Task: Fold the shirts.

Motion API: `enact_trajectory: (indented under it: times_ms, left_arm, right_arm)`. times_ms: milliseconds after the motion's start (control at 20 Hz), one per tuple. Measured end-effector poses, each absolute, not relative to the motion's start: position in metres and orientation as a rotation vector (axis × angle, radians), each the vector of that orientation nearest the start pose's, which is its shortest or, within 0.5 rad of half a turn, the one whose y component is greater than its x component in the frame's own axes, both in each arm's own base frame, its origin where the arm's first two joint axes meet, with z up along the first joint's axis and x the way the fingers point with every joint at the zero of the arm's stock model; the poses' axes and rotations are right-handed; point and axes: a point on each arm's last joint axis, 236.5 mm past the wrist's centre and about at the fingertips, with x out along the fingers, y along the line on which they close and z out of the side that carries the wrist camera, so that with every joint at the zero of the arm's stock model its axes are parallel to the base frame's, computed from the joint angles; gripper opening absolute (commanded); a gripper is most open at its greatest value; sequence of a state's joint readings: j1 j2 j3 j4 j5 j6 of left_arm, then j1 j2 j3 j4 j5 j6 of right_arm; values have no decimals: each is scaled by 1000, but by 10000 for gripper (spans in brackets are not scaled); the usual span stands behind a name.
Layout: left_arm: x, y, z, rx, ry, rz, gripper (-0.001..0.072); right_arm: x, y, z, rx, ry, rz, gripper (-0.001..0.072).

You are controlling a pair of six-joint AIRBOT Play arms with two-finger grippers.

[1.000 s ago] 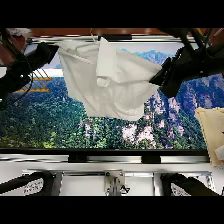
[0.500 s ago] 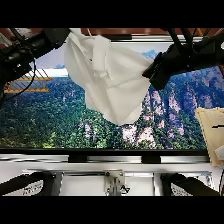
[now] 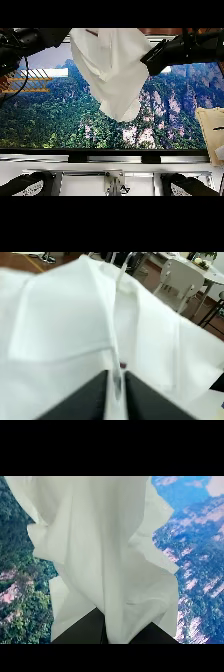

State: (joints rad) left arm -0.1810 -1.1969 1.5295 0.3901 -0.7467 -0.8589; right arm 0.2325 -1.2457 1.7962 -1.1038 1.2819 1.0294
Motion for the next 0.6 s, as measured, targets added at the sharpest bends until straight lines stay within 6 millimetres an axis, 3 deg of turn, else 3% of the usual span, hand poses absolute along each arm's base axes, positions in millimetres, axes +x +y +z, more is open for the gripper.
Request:
enact_trajectory:
  times_ms: [50,100,250,350,450,600]
  left_arm:
    - [428,-227,363,-324,158,-843,591]
    - [429,-226,362,-318,163,-838,617]
    - [429,-222,363,-311,161,-828,616]
    - [425,-220,366,-304,156,-828,616]
    - [420,-219,370,-298,150,-832,615]
    - [409,-216,376,-279,148,-848,615]
  right_arm:
    - [392,196,288,-282,560,771,69]
    - [390,195,293,-266,553,762,69]
    - [389,189,314,-213,503,703,69]
    - [391,172,331,-187,465,611,70]
    - [395,141,349,-177,422,462,69]
    - [395,76,382,-198,346,184,67]
